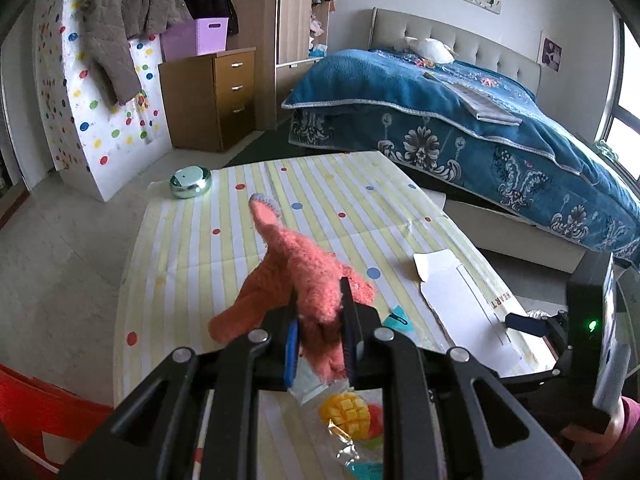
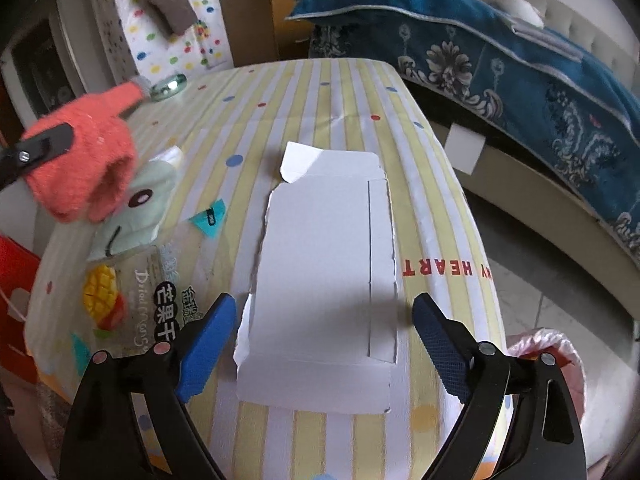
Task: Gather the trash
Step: 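Grasp the pink fuzzy sock with the left tool while the right tool holds the paper box, then lift the pink sock with the left tool while the right tool regrasps the paper box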
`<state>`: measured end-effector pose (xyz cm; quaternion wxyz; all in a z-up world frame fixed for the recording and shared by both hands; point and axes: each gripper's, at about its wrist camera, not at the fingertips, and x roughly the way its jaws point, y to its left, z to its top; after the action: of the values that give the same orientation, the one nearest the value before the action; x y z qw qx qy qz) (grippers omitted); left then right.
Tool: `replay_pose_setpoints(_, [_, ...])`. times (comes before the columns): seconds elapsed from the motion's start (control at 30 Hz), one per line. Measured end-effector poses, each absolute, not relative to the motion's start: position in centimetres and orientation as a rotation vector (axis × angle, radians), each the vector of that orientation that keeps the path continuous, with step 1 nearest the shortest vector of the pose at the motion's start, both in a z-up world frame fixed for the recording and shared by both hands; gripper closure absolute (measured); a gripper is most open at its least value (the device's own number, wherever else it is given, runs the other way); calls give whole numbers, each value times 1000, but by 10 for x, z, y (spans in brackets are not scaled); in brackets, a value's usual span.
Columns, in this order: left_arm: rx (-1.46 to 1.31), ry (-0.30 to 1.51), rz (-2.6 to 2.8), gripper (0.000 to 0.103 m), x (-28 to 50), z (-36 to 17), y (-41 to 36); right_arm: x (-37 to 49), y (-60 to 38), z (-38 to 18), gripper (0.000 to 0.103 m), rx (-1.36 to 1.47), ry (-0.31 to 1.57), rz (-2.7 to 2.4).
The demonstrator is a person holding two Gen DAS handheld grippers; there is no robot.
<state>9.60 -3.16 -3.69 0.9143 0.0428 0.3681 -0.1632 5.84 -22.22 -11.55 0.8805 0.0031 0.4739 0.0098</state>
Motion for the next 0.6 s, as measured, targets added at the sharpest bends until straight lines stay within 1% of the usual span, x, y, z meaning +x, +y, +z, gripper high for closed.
replay_pose_setpoints(0.07, [79, 749, -336, 88, 93, -33, -29, 55, -220, -113, 21, -6, 970, 17])
replay_pose_setpoints(0.1, [78, 747, -334, 88, 93, -32, -28, 55, -221, -113, 32, -4, 969, 20])
replay_pose_setpoints(0.23, [80, 738, -332, 88, 87, -28, -25, 51, -229, -112, 33, 11, 942, 8])
replay_pose_setpoints(0.27, [82, 735, -332, 88, 85, -27, -24, 51, -237, -110, 63, 51, 943, -4])
replay_pose_setpoints(0.3, [83, 733, -331, 88, 84, -26, -24, 52, -244, -109, 98, 103, 945, 13])
replay_pose_setpoints(0.33, [83, 731, -331, 88, 83, -25, -24, 53, -247, -108, 100, 117, 949, 15])
replay_pose_setpoints(0.37, [83, 728, -331, 88, 82, -23, -24, 52, -251, -107, 100, 127, 958, 20])
replay_pose_setpoints(0.4, [82, 723, -329, 88, 81, -21, -24, 50, -253, -105, 96, 135, 955, 26])
replay_pose_setpoints(0.47, [82, 718, -325, 88, 80, -20, -24, 45, -254, -101, 77, 136, 941, 51])
replay_pose_setpoints(0.5, [82, 717, -324, 88, 80, -20, -24, 42, -250, -100, 54, 122, 930, 76])
replay_pose_setpoints(0.53, [82, 717, -323, 88, 79, -21, -24, 38, -251, -102, 43, 115, 929, 88])
replay_pose_setpoints(0.57, [81, 719, -323, 88, 78, -22, -24, 33, -243, -103, 41, 86, 930, 126])
replay_pose_setpoints(0.6, [79, 722, -326, 88, 78, -21, -23, 31, -238, -106, 37, 68, 932, 150])
